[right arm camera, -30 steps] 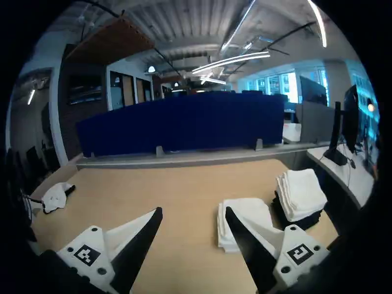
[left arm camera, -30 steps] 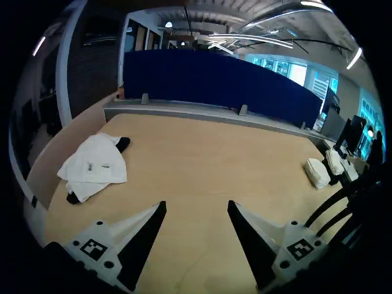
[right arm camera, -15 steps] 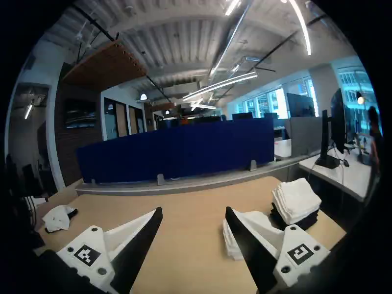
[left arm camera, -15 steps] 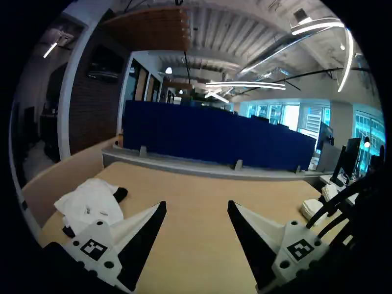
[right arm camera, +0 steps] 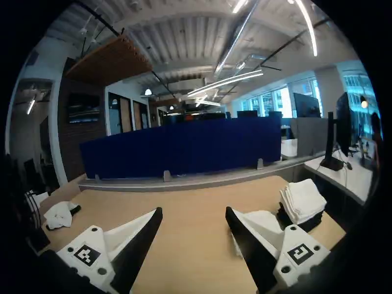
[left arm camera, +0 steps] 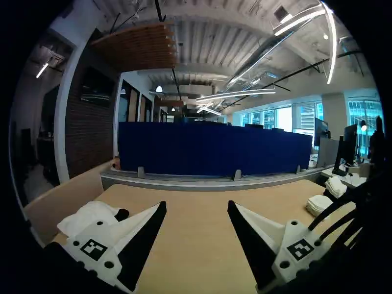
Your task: Fold towel
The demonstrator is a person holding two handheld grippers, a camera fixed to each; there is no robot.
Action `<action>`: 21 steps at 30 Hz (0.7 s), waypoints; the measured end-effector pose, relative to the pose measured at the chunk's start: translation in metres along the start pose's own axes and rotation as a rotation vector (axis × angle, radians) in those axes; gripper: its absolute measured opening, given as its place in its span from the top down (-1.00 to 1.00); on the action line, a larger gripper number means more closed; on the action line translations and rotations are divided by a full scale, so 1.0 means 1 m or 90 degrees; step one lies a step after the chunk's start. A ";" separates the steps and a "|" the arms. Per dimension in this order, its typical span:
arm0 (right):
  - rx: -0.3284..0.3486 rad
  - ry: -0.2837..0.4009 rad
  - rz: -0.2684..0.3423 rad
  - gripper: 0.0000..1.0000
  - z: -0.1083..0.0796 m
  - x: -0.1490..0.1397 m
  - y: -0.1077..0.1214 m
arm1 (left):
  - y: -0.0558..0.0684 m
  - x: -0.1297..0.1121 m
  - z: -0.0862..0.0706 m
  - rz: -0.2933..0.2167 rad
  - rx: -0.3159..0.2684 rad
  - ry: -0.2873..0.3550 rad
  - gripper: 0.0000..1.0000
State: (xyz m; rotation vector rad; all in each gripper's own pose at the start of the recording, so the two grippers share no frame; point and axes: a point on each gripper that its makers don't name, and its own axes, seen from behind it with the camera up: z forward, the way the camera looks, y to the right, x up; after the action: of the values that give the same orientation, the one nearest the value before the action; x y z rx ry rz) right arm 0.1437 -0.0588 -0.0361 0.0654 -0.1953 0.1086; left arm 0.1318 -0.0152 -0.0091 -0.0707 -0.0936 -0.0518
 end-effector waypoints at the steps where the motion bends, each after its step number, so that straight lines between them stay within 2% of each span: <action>1: 0.003 -0.003 -0.002 -1.00 0.001 0.000 -0.002 | 0.000 -0.002 0.001 0.007 0.000 0.001 -0.86; 6: 0.011 -0.018 -0.011 -1.00 0.004 0.005 -0.009 | -0.002 -0.011 0.004 0.043 0.007 0.007 -0.86; 9: 0.011 -0.025 -0.017 -1.00 0.007 0.007 -0.011 | 0.000 -0.023 0.007 0.051 0.008 0.000 -0.86; 18: -0.005 -0.061 -0.085 -1.00 0.016 -0.002 -0.013 | -0.006 -0.056 0.013 0.053 0.024 0.013 -0.86; 21: -0.018 -0.071 -0.096 -1.00 0.022 -0.009 -0.009 | -0.011 -0.067 0.012 0.046 0.030 0.020 -0.86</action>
State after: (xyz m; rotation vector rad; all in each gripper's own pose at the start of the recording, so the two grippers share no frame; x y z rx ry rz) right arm 0.1318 -0.0703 -0.0168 0.0585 -0.3023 -0.0477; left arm 0.0632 -0.0217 -0.0027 -0.0261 -0.0603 0.0208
